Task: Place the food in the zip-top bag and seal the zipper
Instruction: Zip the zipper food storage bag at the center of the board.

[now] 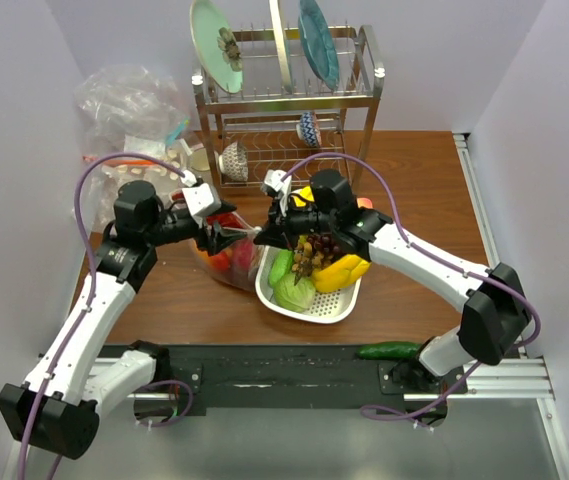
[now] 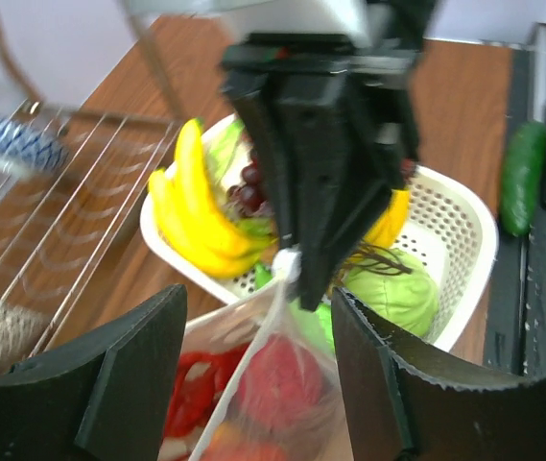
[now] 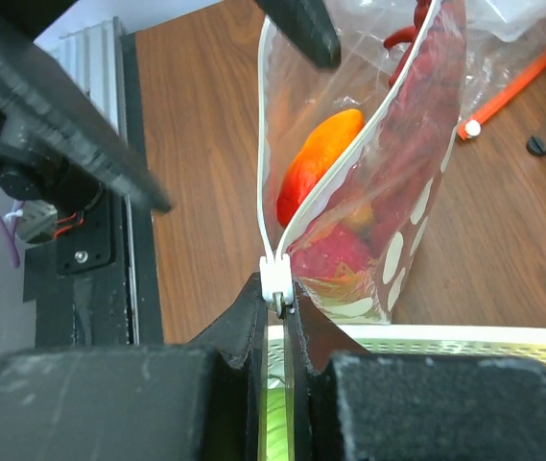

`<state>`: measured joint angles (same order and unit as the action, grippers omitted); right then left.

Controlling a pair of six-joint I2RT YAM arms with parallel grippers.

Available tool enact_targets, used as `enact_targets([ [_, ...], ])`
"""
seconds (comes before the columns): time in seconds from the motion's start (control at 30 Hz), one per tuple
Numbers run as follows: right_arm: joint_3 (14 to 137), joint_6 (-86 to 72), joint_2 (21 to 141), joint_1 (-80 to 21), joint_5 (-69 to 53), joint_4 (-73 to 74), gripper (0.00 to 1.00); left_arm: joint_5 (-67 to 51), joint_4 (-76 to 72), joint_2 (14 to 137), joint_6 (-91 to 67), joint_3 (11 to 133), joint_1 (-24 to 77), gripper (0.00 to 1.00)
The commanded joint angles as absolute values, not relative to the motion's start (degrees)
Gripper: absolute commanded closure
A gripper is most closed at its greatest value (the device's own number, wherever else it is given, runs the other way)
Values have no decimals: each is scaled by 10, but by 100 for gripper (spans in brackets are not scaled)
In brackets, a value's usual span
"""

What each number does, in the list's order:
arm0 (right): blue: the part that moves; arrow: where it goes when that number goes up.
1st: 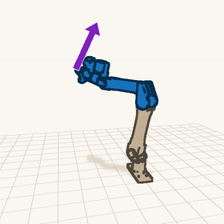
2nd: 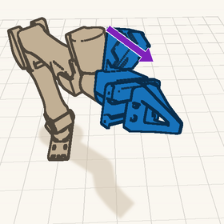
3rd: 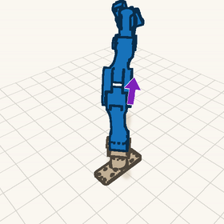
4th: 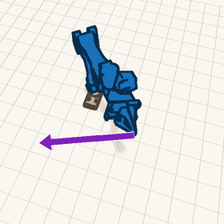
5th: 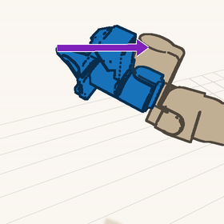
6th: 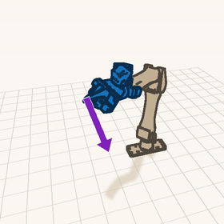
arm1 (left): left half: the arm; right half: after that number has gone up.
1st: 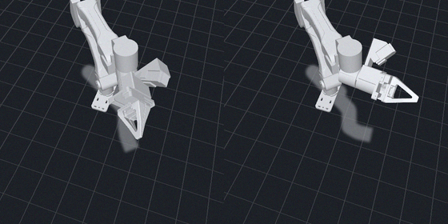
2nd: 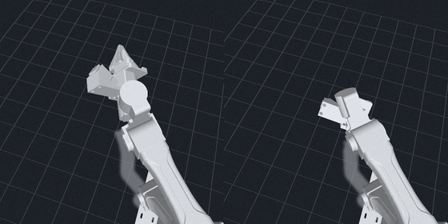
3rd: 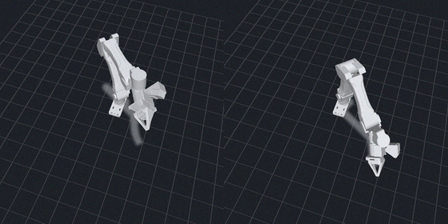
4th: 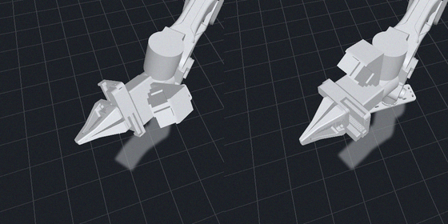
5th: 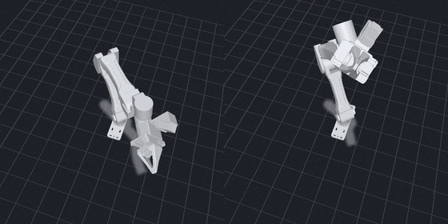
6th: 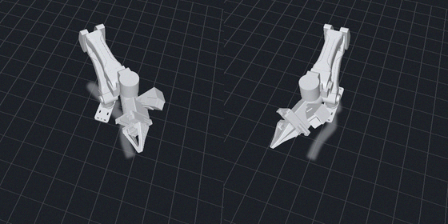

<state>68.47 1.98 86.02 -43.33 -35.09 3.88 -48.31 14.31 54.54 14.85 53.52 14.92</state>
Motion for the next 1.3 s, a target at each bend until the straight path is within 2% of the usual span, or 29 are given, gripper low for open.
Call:
enact_targets([
  [0.0,720,43,862,-433,-388,40,100,-620,147,555,276,546,148,34],
  [0.2,721,54,859,-433,-395,50,100,-611,152,573,293,536,149,37],
  [0.33,716,57,852,-432,-399,50,100,-593,151,592,290,541,149,44],
  [0.47,713,62,843,-433,-402,52,100,-584,146,605,285,541,149,44],
  [0.6,712,67,839,-433,-408,56,100,-581,140,611,279,537,150,37],
  [0.67,714,68,838,-432,-410,58,100,-573,140,616,273,537,151,38],
  [0.77,715,69,833,-433,-410,59,100,-567,144,625,272,538,155,54],
  [0.8,715,69,833,-433,-408,59,100,-564,145,625,270,538,156,70],
  [0.87,715,69,833,-433,-410,59,100,-557,147,627,265,540,156,86],
  [0.9,715,69,833,-432,-409,60,100,-556,147,626,265,540,156,98],
  [1.27,714,61,842,-433,-409,50,100,-558,141,614,251,528,157,100],
])
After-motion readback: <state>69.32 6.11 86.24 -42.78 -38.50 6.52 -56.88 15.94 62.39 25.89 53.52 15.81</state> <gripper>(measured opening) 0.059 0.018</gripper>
